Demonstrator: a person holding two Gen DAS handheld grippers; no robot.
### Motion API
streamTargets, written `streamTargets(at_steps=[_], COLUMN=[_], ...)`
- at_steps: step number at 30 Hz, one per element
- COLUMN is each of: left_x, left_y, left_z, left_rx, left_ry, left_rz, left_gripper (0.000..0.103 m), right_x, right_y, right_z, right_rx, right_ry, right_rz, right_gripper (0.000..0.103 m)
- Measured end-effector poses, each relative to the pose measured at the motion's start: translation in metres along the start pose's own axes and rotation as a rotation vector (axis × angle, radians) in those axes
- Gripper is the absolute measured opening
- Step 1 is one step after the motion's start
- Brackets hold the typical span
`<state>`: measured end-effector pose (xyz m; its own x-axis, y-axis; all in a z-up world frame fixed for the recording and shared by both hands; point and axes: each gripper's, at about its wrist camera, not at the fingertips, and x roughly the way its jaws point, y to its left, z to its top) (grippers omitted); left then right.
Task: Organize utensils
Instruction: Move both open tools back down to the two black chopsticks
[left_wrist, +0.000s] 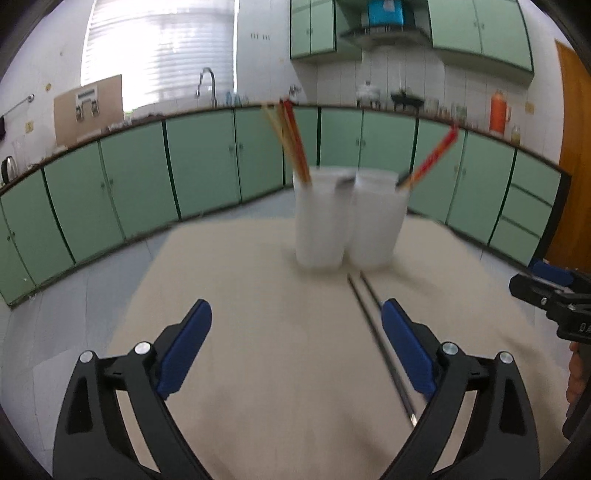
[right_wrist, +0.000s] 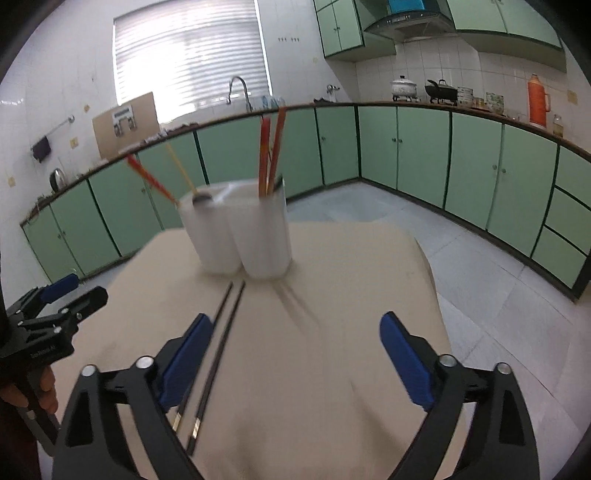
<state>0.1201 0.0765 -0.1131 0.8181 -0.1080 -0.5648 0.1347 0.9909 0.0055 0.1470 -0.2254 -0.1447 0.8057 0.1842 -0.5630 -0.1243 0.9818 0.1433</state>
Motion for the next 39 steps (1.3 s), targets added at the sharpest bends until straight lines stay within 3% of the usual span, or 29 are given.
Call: streamTargets(at_steps=[7,20,23,31,34,39], left_x=[0.011,0.016,0.014,0.005,0.002,-0.001], left_y=[-0.001,-0.005,-0.006,-0.001,0.000,0.000], left_z=[-0.026,-0.043,-0.049,-0.058,-0.059,-0.061], left_rx=[-0.006,0.011,0.022,0.011,0.007,0.005], left_ry=[0.069,0.134,0.157,0.197,0.192,0.187], left_rz=[0.012,0.031,0.032,0.044,0.052,0.052], left_gripper=[0.091,0.091,0.091,0.091,0.091,0.091], right_x=[0.015,0.012,0.007,0.005,0.009,0.011], right_y=[0.006,0.019,0.027,0.063,0.073,0.081], right_z=[-0.034,-0.051,-0.060,-0.084,-0.087,-0.090], right_rx=[-0.016,-0.038,-0.041,-0.118,-0.134,-0.148], right_ry=[0.040,0.047,0.069,0.161,0.188,0.213], right_rz=[-0.027,-0.042,-0.022,0.076,0.099,0.105], right_gripper=[0.095,0.092,0.084,0.037,0.029,0.025])
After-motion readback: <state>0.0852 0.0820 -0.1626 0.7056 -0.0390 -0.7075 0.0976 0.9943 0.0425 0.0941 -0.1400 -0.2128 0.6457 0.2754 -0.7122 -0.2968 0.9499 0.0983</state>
